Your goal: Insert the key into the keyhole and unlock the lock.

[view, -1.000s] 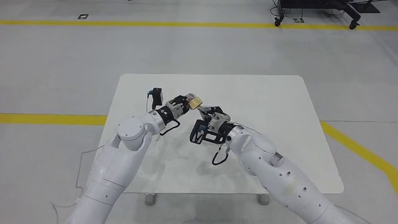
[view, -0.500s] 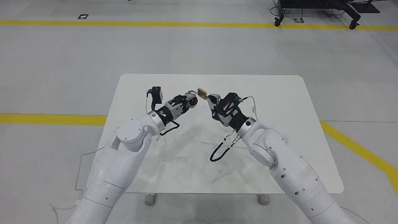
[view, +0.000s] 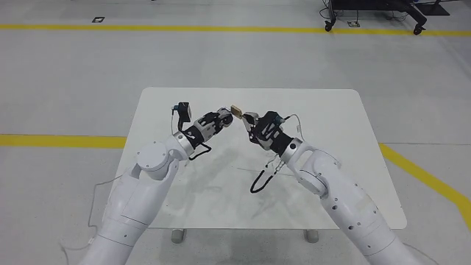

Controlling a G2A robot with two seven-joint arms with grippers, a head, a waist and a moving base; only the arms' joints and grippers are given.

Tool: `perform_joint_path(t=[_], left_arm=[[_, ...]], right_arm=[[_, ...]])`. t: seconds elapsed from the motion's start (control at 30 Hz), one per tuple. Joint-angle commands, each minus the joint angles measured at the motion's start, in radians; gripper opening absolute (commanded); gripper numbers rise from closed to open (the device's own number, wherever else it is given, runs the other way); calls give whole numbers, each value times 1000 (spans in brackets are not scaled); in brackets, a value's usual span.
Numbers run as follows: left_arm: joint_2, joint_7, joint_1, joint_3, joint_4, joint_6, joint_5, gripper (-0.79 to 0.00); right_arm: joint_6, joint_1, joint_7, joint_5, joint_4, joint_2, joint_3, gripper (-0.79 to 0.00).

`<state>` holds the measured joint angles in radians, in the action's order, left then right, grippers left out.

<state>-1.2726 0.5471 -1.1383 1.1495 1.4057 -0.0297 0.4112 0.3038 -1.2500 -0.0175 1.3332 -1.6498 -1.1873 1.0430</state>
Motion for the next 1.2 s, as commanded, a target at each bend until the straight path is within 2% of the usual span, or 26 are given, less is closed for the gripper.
perform_joint_path(t=[0.0, 0.1, 0.2, 0.23, 0.3, 0.33, 0.37, 0.53, 0.63, 0.73, 0.87, 0.9, 1.0, 1.1, 1.17], left_arm=[[0, 0, -1, 3, -1, 2, 8, -785], [-1, 1, -1, 9, -3, 5, 19, -785], [-1, 3, -2, 15, -4, 8, 32, -785], [-1, 5, -3, 16, -5, 6, 37, -785], [-1, 7, -2, 17, -5, 6, 38, -785], [-2, 7, -2, 16, -6, 6, 38, -785], [-2, 7, -2, 15, -5, 7, 37, -785], [-5, 16, -1, -18, -1, 11, -12, -785], [-9, 19, 15, -66, -10, -18, -76, -785], [-17, 7, 44, -129, -16, -62, -168, -785], [-36, -28, 95, -219, -36, -224, -248, -785], [-43, -37, 113, -243, -47, -289, -255, -785], [-64, -48, 159, -307, -89, -392, -271, -785], [-86, -63, 198, -354, -140, -469, -263, -785], [-101, -82, 214, -367, -161, -480, -229, -785]], right_arm=[[-7, -7, 1, 21, -8, 0, -3, -256], [-13, -13, 7, 46, -19, 0, 0, -268], [-16, -22, 20, 78, -31, 2, 6, -237], [-20, -25, 21, 90, -36, 3, 9, -212], [-19, -35, 33, 91, -48, 4, 19, -108], [-20, -39, 40, 93, -55, 6, 29, -31], [-20, -47, 47, 90, -62, 8, 43, 0], [-26, -121, 92, 0, -123, 26, 196, 0], [-58, -198, 67, -39, -182, 40, 323, 0], [-58, -198, 67, -39, -182, 40, 323, 0], [-58, -198, 67, -39, -182, 40, 323, 0], [-58, -198, 67, -39, -182, 40, 323, 0], [-58, -198, 67, -39, -182, 40, 323, 0], [-58, -198, 67, -39, -182, 40, 323, 0], [-58, -198, 67, -39, -182, 40, 323, 0]])
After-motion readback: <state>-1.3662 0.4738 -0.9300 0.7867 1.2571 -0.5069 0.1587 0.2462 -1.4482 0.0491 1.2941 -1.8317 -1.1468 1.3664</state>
